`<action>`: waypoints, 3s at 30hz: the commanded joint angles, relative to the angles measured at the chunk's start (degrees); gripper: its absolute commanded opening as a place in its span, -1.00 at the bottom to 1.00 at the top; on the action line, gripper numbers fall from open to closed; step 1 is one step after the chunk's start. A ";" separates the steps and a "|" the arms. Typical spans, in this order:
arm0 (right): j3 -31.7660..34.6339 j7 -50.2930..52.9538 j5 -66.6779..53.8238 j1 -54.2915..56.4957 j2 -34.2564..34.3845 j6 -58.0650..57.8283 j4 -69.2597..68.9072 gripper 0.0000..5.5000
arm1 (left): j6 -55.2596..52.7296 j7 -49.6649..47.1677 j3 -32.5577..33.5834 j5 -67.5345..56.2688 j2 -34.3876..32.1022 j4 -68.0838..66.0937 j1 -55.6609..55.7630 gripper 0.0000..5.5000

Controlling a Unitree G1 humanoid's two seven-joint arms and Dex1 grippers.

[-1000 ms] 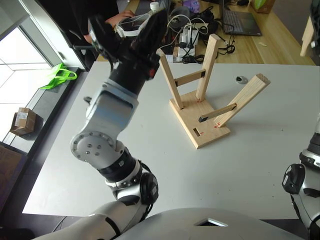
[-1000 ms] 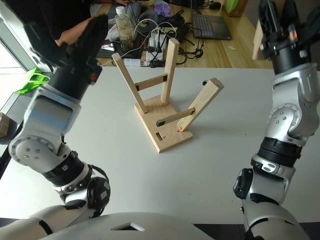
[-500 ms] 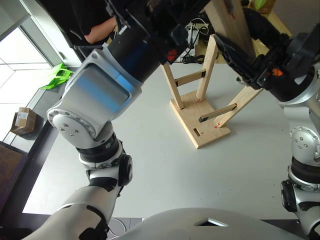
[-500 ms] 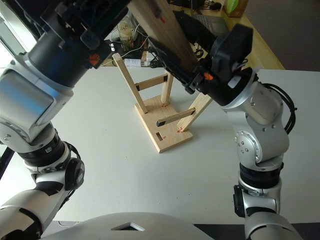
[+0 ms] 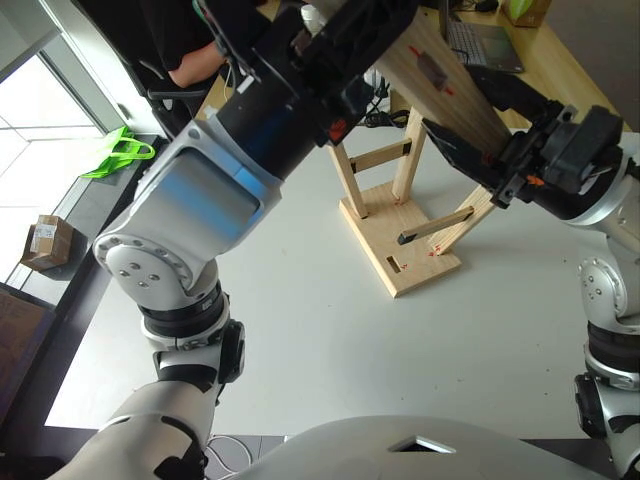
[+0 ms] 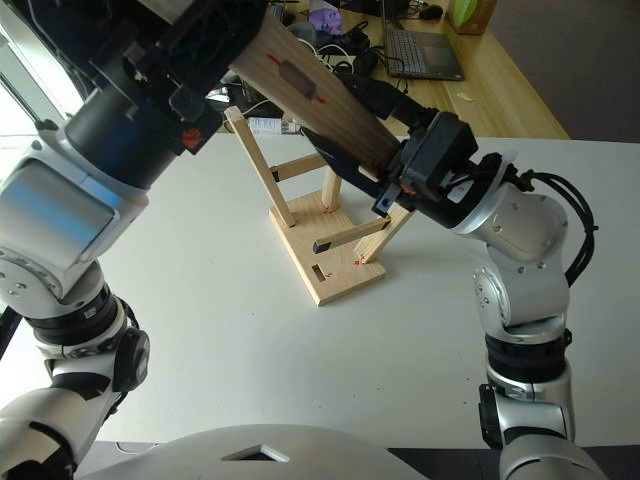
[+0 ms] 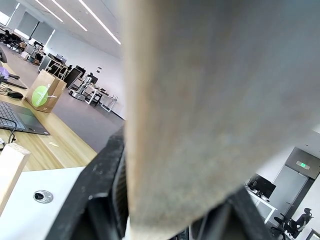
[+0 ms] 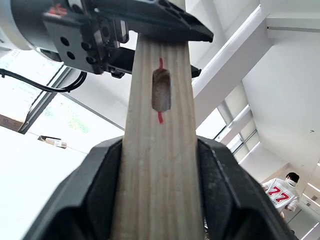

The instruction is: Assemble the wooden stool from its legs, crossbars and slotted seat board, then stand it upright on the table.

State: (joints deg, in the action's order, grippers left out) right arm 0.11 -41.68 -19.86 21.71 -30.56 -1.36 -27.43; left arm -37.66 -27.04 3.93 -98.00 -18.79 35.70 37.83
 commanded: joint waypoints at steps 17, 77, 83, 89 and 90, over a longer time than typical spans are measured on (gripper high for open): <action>15.02 8.98 -20.02 15.58 -0.09 -9.99 9.42 0.13 | 13.51 1.97 13.30 3.65 -4.10 -1.76 2.72 -0.63; -3.34 4.19 5.05 -23.72 2.71 -25.40 20.24 0.13 | 6.27 0.99 0.33 41.57 10.43 -2.84 -44.16 -0.63; -2.92 4.72 5.18 -23.39 2.75 -25.35 20.43 0.13 | 5.83 1.65 -4.08 51.02 11.19 -0.02 -42.69 -0.63; -2.72 5.18 5.26 -23.32 2.61 -25.38 20.25 0.13 | 4.24 3.45 -9.04 59.40 11.19 1.02 -42.29 -0.63; -2.82 5.19 5.38 -23.29 2.59 -25.25 20.19 0.13 | 3.76 3.89 -9.80 60.70 11.07 0.97 -41.92 -0.63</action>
State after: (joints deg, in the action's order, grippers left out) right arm -3.10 -36.77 -14.81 -2.29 -27.77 -26.46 -6.92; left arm -31.23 -23.17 -4.53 -40.46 -6.79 37.72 -3.92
